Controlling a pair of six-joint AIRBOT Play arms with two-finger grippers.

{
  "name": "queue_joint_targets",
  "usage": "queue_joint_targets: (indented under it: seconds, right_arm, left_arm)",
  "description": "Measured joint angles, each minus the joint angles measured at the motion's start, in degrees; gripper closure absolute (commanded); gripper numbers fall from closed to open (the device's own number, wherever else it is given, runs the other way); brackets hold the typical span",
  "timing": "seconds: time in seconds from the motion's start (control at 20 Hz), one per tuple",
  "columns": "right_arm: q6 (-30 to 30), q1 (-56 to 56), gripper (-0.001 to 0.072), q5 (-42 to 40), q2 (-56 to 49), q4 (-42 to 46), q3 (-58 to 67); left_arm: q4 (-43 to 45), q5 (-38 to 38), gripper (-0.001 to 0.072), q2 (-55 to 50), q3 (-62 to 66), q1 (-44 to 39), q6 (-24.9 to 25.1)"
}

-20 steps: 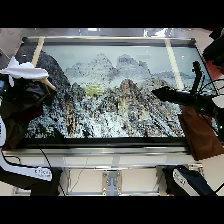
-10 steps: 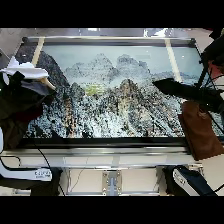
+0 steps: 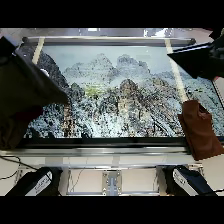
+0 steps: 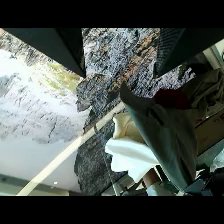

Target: Fold the shirts.

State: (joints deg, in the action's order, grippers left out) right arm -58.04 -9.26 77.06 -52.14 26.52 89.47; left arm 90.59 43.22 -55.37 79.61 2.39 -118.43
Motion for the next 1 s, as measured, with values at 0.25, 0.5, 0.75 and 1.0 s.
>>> queue_joint_targets:
  seconds: [0.25, 0.5, 0.75, 1.0]
  right_arm:
    - [-1.20, 0.00, 0.0233, 1.57, 0.02, 5.46, 12.52]
    - [-3.61, 0.00, 0.0232, 3.82, 0.00, 12.28, 17.79]
    - [-4.28, 0.00, 0.0233, 9.27, 0.00, 22.60, 18.84]
    - [-5.57, 0.00, 0.0234, 12.13, -0.72, 40.24, 18.88]
  left_arm:
    - [-2.89, -0.02, 0.0698, 4.39, 0.00, -19.10, 5.27]
    - [-3.72, 1.03, 0.0698, -1.95, 0.00, -33.99, 7.65]
    - [-2.40, 2.14, 0.0028, -11.08, 0.00, -38.10, 8.15]
    - [1.22, 5.53, 0.0029, -13.11, 0.00, -32.11, 7.91]
